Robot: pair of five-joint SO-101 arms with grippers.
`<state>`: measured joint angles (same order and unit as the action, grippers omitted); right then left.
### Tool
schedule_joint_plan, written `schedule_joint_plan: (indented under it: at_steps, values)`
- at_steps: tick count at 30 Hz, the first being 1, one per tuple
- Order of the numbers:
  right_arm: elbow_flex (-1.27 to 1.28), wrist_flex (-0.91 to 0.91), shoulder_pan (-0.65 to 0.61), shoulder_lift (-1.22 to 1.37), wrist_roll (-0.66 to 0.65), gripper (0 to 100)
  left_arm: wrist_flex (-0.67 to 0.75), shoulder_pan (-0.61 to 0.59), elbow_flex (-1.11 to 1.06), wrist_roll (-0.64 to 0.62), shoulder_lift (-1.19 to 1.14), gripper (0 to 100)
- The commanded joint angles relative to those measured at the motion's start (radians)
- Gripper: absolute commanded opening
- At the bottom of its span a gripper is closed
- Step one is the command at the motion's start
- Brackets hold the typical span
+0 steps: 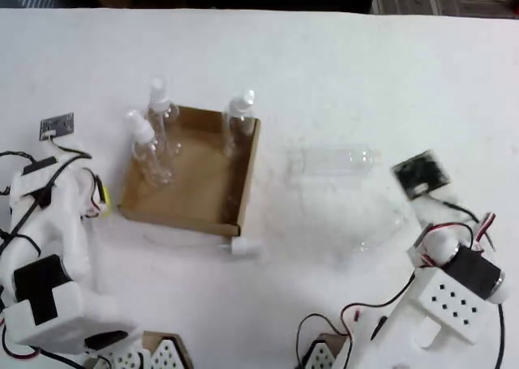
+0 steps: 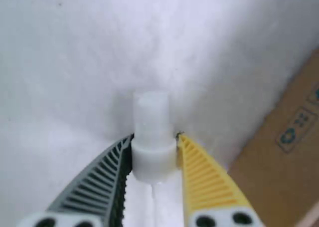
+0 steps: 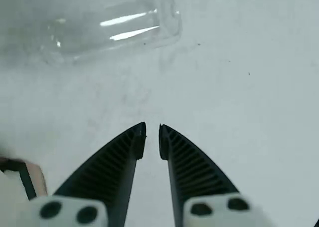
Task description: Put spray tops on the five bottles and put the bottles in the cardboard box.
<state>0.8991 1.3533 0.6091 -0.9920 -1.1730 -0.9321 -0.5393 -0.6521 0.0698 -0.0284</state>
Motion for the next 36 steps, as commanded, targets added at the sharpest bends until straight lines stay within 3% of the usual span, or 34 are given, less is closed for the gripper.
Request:
schedule_joint_plan:
  at_steps: [1,7,10,15,20,24,28,33,36]
  values:
    - [-0.015,-0.061,0.008,0.064,-0.195,1.9,0.018,0.016,0.008,0.014,0.054,2]
    - [-0.078,-0.064,-0.068,0.203,-0.618,2.6,0.020,0.013,0.005,0.018,0.058,2]
    - [-0.078,-0.064,-0.139,0.232,-0.715,7.7,0.020,0.012,0.005,0.018,0.058,2]
    - [-0.078,-0.064,-0.223,0.232,-0.810,30.2,0.020,0.012,0.005,0.018,0.058,2]
    - [-0.074,-0.035,-0.262,0.240,-1.017,32.5,0.031,0.012,0.002,0.018,0.058,2]
    - [-0.049,0.005,-0.343,0.242,-1.059,32.5,0.043,0.016,0.000,0.018,0.059,2]
    - [0.054,-0.104,-0.404,0.242,-1.059,32.5,0.044,0.016,0.000,0.018,0.059,2]
    - [0.129,-0.188,-0.392,0.240,-1.063,32.5,0.046,0.016,0.000,0.018,0.059,2]
    - [0.178,-0.191,-0.357,0.240,-1.138,32.5,0.046,0.016,0.000,0.018,0.059,2]
